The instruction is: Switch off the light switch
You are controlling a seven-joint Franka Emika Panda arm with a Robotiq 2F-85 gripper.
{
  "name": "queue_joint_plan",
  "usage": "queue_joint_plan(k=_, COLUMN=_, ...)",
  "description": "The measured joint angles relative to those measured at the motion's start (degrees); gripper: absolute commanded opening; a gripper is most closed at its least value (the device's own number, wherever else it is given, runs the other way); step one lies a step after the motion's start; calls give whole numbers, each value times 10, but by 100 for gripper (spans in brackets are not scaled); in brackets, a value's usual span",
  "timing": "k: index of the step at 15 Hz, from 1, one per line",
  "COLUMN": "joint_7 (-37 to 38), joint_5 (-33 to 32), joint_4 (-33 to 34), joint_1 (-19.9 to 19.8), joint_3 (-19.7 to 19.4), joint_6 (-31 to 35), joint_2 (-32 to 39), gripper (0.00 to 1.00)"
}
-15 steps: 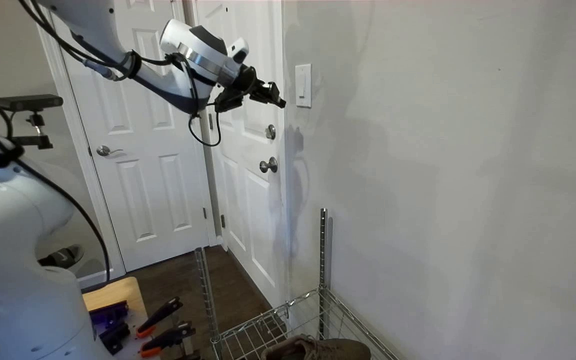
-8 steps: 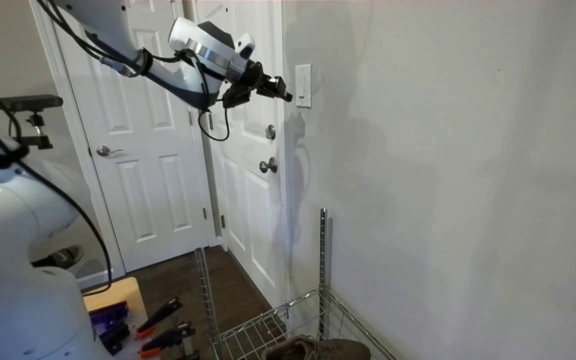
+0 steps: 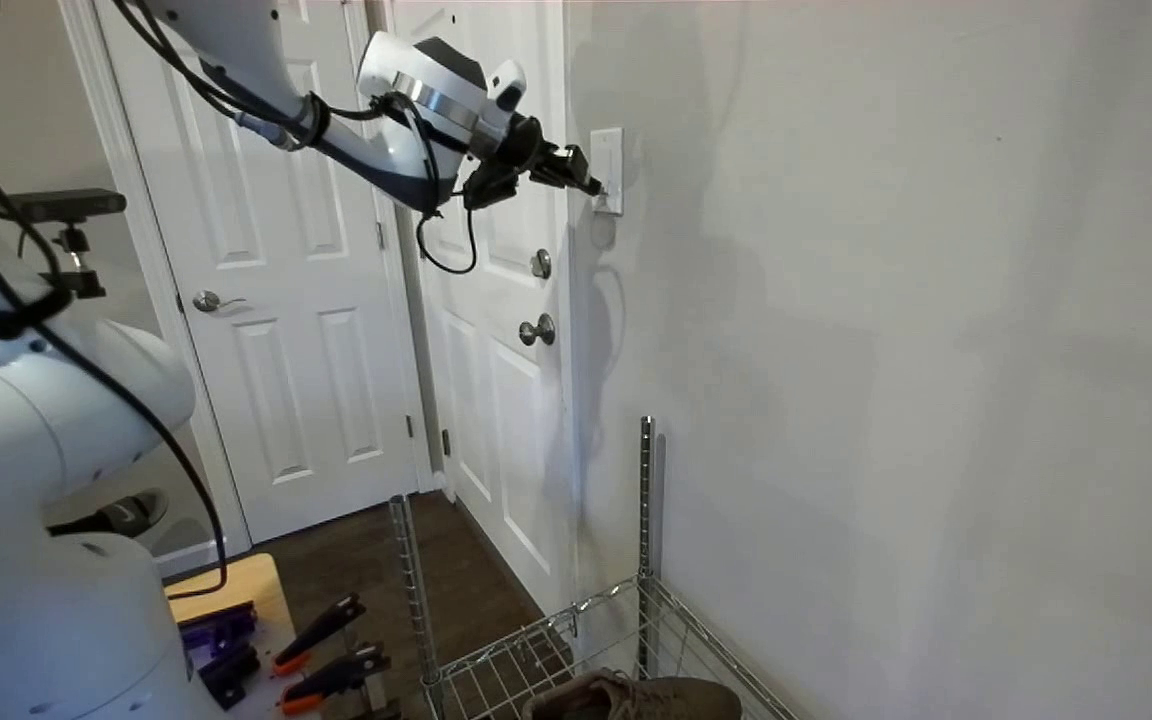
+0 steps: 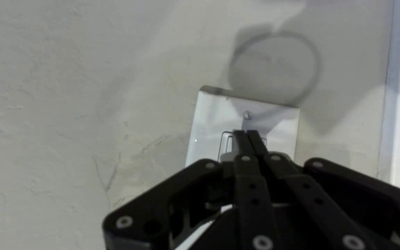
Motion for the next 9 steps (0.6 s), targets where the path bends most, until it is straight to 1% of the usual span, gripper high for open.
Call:
queue_joint_plan(k=4, joint_7=1, joint_5=0, joint_4=17, joint_1=-44, joint_3=44, joint_6=-14, joint_2=10, gripper=4)
queue_joint_plan(k=7, joint_7=12, joint_5=0, joint_4=28, joint_1=-63, joint_3=73, joint_6=-44, joint_2=9, gripper=4)
queue_joint_plan(k=9, joint_7=21, joint_5=1, joint_4=33, joint_1=-69, joint_3=84, joint_6=-62, joint_2=7, gripper=4)
